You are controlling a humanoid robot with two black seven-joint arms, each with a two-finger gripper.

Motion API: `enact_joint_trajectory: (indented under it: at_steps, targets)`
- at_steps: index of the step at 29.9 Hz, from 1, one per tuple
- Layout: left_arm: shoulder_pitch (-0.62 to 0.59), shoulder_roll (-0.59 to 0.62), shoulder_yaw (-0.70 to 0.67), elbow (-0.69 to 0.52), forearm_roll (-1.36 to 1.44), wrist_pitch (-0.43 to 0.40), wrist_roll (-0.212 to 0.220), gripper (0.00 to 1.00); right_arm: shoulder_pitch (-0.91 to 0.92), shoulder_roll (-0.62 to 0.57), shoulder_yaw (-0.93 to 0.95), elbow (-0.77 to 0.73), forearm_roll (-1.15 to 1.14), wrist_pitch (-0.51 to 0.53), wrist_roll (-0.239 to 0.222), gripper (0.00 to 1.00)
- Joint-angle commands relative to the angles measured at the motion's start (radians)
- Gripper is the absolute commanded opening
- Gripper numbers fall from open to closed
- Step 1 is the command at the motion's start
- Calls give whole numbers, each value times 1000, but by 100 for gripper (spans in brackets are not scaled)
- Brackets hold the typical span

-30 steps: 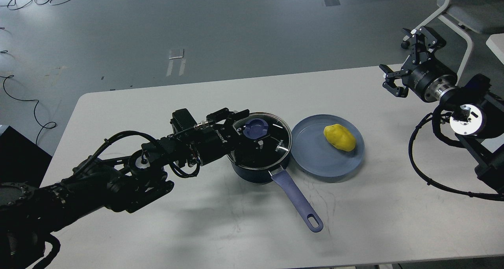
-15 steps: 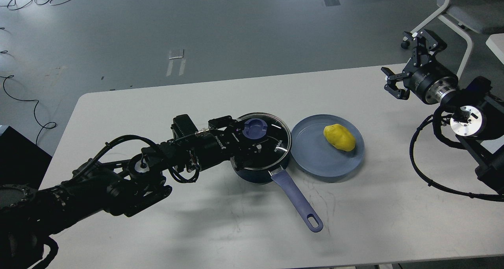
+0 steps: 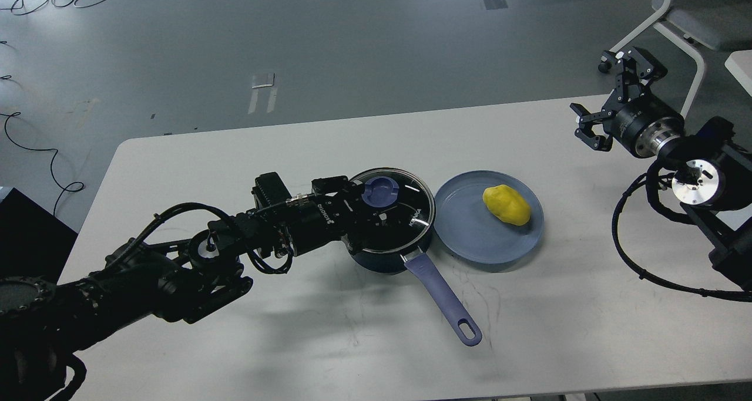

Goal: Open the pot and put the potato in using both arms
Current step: 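Close the left gripper on the lid knob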

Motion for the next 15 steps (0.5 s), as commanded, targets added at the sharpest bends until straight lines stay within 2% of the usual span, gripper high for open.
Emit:
enact_joint_trajectory:
  at_steps: [1, 15]
  targets:
    - [0, -5, 0, 0, 0, 0, 0, 53, 0, -2, -1, -1, 0, 2, 0, 100]
    - [-6, -12, -9, -29, -77, 0, 0, 48, 0, -2, -3, -19, 0, 3, 0, 100]
